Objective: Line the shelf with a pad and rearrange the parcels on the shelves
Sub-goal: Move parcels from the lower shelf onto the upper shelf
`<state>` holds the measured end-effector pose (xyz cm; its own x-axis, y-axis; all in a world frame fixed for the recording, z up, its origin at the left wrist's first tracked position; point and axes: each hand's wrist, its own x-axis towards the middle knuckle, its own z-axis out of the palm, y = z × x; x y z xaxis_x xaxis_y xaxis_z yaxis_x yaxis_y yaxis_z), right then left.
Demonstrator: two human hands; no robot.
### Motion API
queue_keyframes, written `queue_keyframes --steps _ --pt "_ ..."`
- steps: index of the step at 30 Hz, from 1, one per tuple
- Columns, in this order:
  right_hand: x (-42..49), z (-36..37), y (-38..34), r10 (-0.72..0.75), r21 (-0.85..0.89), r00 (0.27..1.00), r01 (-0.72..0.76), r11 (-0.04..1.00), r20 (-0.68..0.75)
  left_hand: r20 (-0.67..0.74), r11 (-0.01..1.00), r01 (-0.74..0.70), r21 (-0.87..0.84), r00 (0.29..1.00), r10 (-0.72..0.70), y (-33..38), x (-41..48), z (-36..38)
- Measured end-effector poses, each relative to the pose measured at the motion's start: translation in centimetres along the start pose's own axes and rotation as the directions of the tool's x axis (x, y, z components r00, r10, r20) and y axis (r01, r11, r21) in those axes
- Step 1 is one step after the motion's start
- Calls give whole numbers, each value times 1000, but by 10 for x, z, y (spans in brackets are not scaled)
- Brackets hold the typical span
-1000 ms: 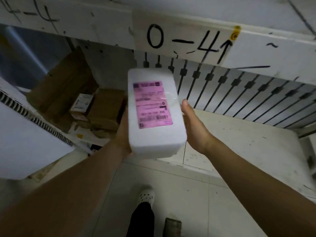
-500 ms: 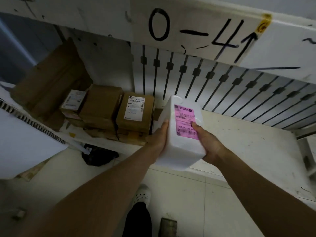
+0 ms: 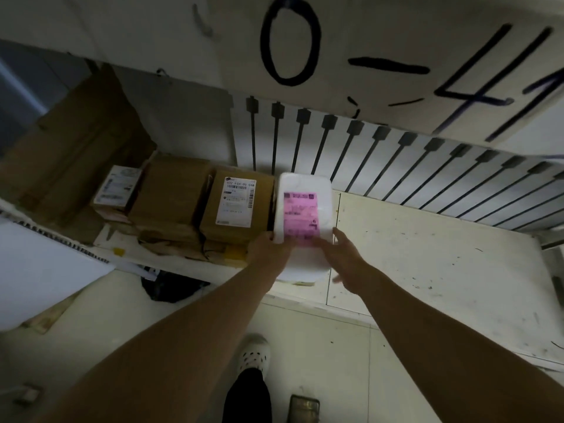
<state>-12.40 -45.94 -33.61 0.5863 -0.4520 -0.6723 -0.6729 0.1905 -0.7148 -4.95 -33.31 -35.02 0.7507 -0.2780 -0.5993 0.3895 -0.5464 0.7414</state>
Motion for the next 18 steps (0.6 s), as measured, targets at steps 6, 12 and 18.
queue_keyframes --steps 6,12,18 --pt "4 6 9 135 63 991 -136 989 23 158 881 356 -311 933 -322 -12 -3 -6" --pt "14 14 8 126 65 992 -126 990 -3 209 686 445 -576 891 -403 -9 7 -7" --pt "8 12 4 141 50 990 -140 989 -9 248 659 474 -584 877 -411 -11 8 -10"
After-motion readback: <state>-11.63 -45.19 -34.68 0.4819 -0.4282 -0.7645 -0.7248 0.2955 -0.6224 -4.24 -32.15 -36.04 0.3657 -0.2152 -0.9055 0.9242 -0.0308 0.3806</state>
